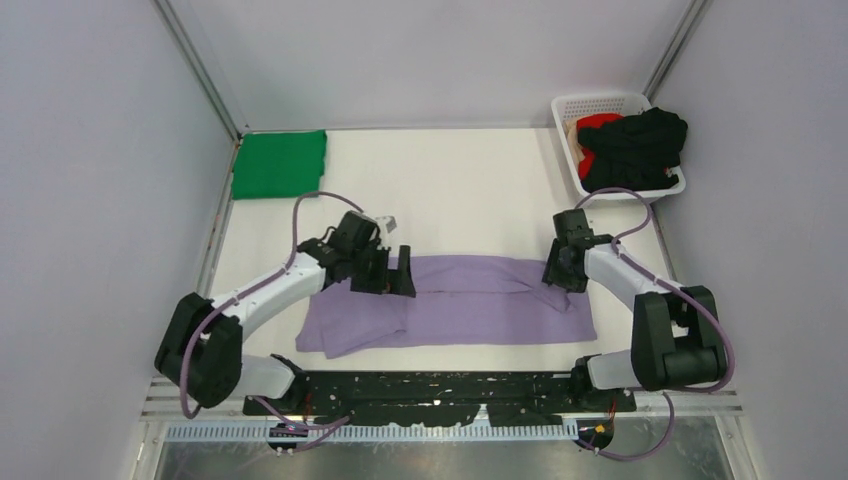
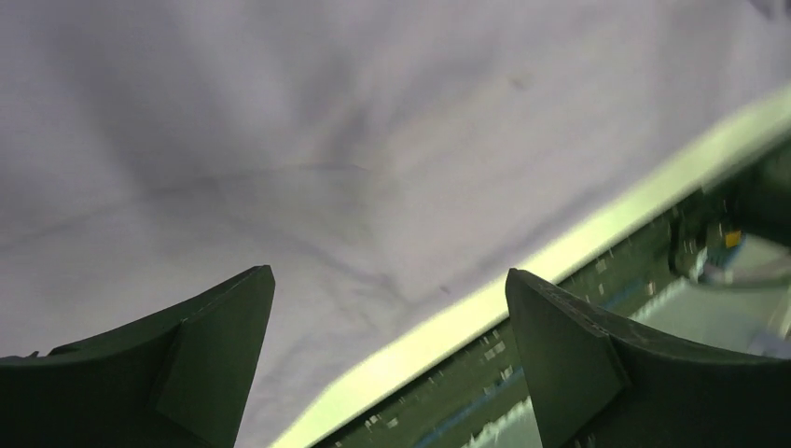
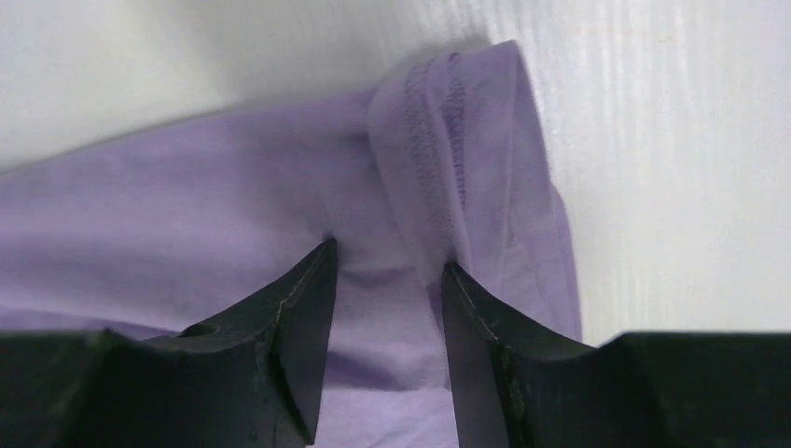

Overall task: Fold and stack the t-shirts
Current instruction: Fold the other side of the tshirt into a rectangle

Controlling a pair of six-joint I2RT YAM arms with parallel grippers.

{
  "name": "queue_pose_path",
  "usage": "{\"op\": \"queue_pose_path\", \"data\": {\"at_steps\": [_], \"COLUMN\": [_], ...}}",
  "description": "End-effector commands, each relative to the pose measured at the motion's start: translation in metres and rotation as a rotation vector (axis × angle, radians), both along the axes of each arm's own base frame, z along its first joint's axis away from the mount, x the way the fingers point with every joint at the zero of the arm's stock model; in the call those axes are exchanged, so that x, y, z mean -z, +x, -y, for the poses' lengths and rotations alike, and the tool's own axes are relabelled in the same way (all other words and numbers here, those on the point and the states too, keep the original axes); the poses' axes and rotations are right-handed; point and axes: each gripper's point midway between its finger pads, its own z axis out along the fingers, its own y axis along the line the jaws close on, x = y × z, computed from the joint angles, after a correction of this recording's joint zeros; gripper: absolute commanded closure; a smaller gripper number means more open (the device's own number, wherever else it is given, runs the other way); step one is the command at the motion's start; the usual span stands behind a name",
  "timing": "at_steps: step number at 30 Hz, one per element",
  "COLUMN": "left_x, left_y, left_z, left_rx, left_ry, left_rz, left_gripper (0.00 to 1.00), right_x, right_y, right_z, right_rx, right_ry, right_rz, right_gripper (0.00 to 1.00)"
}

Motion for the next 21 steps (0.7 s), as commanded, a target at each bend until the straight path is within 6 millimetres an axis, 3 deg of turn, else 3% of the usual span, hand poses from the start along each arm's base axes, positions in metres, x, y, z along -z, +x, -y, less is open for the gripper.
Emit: {"op": "queue_pose_path", "data": {"at_steps": [1,7,8,13,17,21], "left_x": [0.038,0.071,0.073,0.084,0.076,0.063], "left_y": [0.03,0.042,0.043,0.052,0.077,0.119], "left_z": [-0.035,-0.059,-0.063,-0.082,-0.091,-0.089], "left_rx": [-0.227,-0.349,-0.363,-0.431,-0.485,-0.523], "left_ry": [0.018,0.025,0.03,0.068,0.067,0.069], "left_rz": [-0.13,-0.245,-0.257,-0.301,-0.271,-0.226], "left_gripper": [0.0,0.01,0.01,0.0,0.0,0.0], "right_x": [-0.011,-0.015,-0.016,-0.014,-0.01,-0.01], "right_y": [0.007,0.0,-0.004,-0.005,0.005,0.023], "right_z": [0.031,0.072,0.084,0.107,0.103,0.083], "right_rx": [0.107,0.272,0.324,0.45,0.46,0.378], "right_ry": [-0.174,-0.256,-0.253,-0.156,-0.01,0.121], "right_rz": [-0.014,-0.032,-0.037,-0.014,0.029,0.085], "right_gripper": [0.52,0.59,0.6,0.61,0.61,0.61]}}
